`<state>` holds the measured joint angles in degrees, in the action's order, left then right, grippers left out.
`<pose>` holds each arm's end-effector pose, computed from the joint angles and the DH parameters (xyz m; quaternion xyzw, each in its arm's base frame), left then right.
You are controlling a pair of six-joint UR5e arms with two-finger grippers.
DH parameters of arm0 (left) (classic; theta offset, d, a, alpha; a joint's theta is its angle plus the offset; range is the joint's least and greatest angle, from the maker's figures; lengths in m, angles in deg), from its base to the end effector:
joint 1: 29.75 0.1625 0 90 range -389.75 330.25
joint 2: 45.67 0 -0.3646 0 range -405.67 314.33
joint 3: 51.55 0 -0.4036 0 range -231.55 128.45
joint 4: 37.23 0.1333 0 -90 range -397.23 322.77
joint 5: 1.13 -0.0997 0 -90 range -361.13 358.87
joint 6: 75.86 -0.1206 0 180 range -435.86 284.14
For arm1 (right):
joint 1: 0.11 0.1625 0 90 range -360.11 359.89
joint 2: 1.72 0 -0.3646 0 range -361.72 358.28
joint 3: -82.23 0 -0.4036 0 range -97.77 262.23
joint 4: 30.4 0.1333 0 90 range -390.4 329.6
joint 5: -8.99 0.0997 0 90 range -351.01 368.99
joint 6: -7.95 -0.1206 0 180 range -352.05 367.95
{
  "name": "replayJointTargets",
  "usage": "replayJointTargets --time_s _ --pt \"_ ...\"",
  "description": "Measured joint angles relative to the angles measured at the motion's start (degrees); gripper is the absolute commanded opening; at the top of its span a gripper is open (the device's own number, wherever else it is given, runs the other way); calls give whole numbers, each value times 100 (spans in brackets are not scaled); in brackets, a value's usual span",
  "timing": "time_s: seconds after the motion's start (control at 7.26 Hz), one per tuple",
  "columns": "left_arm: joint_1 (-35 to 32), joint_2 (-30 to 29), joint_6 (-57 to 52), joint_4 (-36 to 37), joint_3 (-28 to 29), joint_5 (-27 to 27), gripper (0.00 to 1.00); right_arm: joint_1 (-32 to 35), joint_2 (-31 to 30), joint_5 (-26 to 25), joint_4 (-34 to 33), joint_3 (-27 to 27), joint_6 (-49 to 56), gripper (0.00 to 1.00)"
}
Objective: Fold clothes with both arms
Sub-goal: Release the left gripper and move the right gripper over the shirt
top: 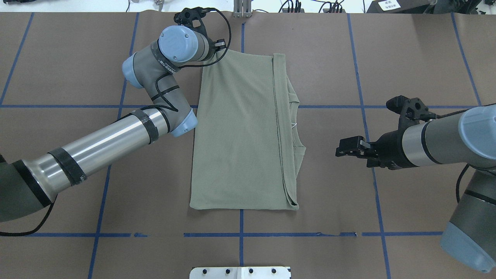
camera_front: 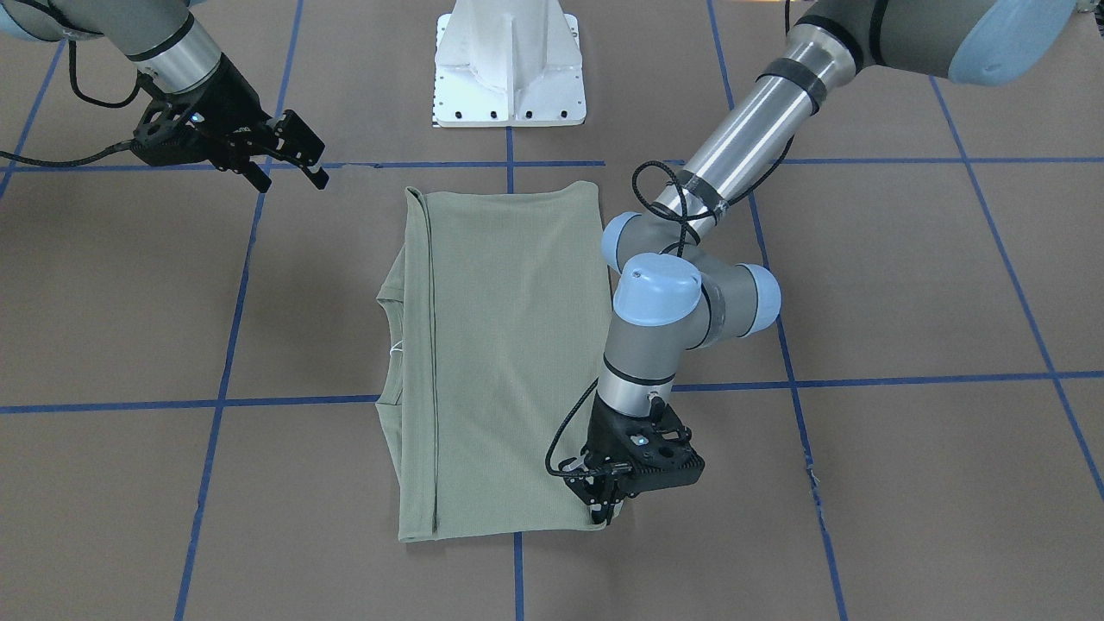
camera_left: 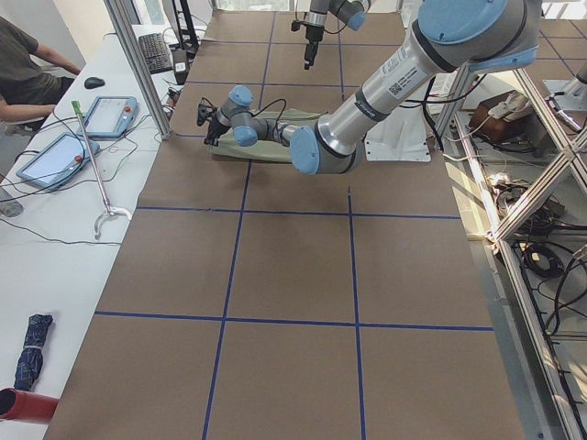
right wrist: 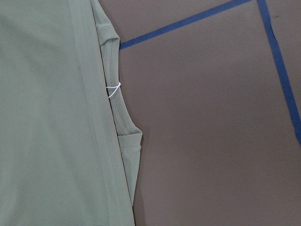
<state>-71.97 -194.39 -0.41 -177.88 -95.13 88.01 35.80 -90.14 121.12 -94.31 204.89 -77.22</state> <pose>0.5451 -0.6771 0.2319 0.2538 0.4563 -0.2077 0.8272 -0.3454 -0.3586 0.2685 0.0161 -0.5201 0.1344 0.8433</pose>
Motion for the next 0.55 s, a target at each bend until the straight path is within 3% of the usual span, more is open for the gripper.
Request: replayJointTargets --time_s 0.14,0.28,0.55 --pt "-21 -17 -25 -27 49 -35 72 -2 2 -16 -4 -7 0 100" --pt "-84 -22 -34 -34 69 -34 100 -11 6 -28 -8 -23 2 100" --pt "-321 -15 -279 -31 61 128 100 -39 131 -144 -46 -142 8 100"
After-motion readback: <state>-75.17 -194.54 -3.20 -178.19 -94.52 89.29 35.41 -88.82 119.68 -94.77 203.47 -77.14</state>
